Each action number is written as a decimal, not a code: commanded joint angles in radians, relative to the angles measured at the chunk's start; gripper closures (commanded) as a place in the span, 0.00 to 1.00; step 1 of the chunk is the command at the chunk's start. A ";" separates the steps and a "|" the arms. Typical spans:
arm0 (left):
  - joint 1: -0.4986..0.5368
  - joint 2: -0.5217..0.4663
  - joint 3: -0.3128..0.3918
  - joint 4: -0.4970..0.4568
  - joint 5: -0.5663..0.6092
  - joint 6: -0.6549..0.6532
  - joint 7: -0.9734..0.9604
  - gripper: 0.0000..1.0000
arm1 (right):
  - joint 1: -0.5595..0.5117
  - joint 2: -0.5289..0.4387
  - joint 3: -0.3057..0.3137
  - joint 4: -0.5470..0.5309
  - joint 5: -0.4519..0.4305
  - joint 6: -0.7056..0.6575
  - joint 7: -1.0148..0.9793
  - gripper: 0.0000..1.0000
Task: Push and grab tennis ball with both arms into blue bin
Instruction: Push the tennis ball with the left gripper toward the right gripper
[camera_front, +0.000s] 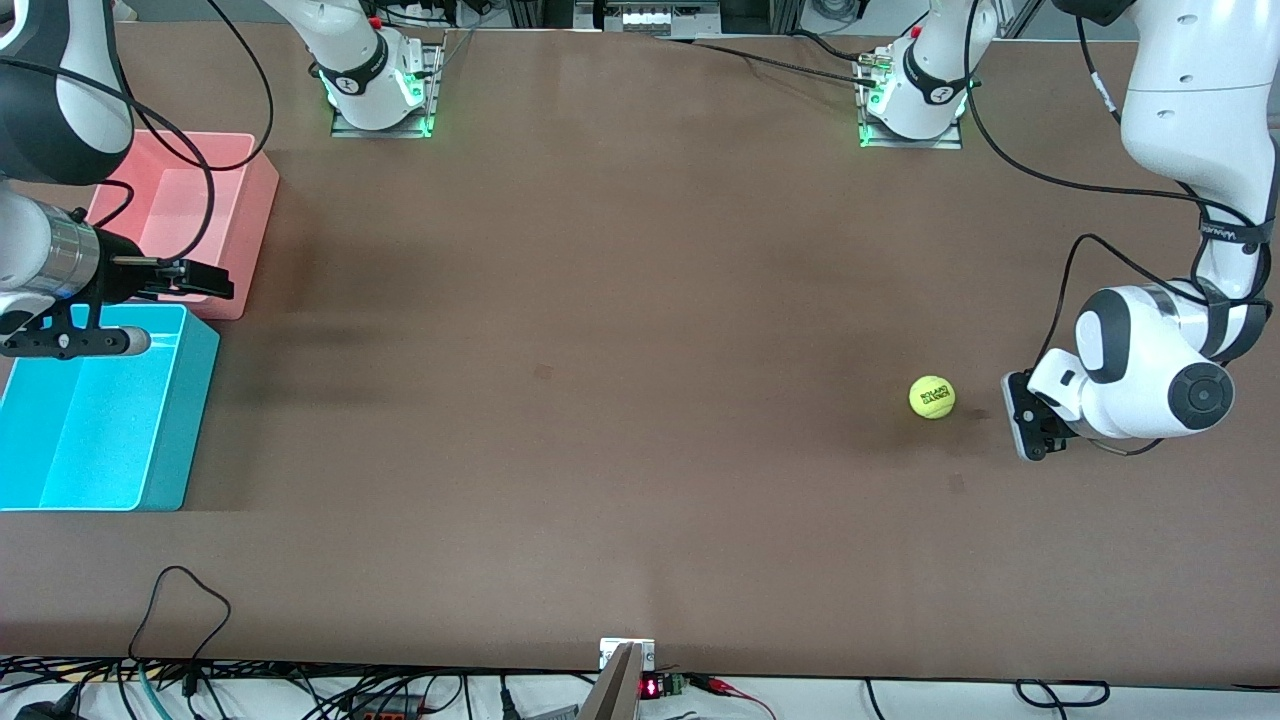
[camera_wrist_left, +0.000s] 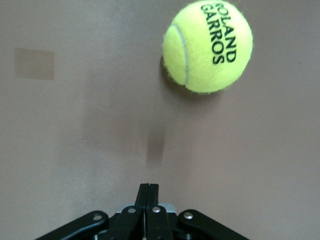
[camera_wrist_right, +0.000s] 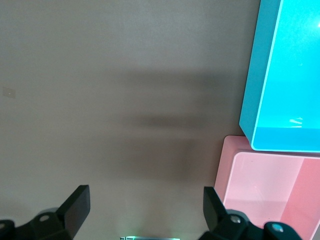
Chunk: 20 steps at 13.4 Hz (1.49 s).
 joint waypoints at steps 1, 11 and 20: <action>0.000 -0.003 -0.005 -0.021 0.002 0.006 0.027 1.00 | -0.001 0.000 0.000 0.005 -0.001 -0.015 0.000 0.00; -0.059 -0.013 -0.222 0.019 0.010 -0.003 -0.203 1.00 | 0.004 0.000 0.003 0.005 -0.001 -0.041 -0.007 0.00; 0.182 -0.005 -0.185 0.149 0.025 -0.170 -0.042 1.00 | 0.107 0.001 0.009 -0.190 0.016 0.151 0.008 0.00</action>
